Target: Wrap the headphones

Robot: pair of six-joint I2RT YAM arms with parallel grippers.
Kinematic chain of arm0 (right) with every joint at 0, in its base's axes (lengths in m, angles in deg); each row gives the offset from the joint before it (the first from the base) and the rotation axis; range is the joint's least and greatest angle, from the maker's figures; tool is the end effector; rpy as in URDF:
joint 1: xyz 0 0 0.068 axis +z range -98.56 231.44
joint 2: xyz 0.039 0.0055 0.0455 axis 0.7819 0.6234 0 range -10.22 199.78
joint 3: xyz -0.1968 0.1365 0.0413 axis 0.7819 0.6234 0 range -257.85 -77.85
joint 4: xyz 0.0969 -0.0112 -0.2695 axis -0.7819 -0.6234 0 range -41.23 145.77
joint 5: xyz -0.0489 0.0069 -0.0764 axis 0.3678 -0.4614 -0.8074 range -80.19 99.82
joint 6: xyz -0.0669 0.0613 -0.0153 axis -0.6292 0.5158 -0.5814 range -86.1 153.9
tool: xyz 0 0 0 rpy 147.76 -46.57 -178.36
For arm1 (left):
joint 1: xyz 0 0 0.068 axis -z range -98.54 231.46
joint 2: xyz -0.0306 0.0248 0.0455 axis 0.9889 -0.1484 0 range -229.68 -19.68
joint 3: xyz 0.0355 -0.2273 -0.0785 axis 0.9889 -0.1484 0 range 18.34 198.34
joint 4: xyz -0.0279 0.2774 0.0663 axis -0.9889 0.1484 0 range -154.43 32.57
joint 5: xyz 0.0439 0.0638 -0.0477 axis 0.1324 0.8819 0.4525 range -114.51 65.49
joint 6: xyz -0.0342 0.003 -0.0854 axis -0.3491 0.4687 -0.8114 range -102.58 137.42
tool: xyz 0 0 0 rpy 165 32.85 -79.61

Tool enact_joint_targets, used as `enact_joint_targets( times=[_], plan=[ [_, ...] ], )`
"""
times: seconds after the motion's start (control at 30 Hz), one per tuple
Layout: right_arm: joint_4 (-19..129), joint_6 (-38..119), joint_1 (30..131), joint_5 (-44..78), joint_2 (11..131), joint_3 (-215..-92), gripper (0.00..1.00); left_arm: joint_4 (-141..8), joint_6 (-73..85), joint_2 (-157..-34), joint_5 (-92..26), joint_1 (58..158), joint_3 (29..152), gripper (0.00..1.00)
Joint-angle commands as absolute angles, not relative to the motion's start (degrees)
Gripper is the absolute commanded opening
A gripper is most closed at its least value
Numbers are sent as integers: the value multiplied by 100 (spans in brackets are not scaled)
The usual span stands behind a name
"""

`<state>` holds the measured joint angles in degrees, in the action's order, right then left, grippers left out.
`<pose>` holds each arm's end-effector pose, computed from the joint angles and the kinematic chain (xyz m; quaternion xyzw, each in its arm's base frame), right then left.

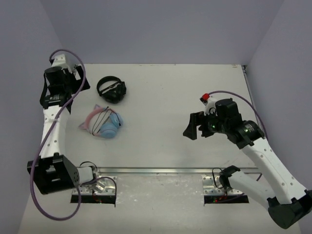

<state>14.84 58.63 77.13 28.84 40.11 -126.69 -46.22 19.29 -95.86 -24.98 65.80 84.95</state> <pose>0.2196 0.1355 0.2432 -0.0742 0.9019 0.3062 0.2955 0.3668 0.1021 0.2808 -0.1007 0.8503 0.0752 0.5111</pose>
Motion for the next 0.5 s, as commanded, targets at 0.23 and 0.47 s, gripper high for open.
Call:
enact_joint_targets(
  times=[0.23,0.47],
  plan=[
    [-679,5043,7745,-616,4646,-15886,99,-1364,-103,-7076,-1356,7492,8699,100],
    [-1321,5085,7745,-1286,4200,-16381,99,-626,-165,-6504,-350,8988,8778,100]
  ],
)
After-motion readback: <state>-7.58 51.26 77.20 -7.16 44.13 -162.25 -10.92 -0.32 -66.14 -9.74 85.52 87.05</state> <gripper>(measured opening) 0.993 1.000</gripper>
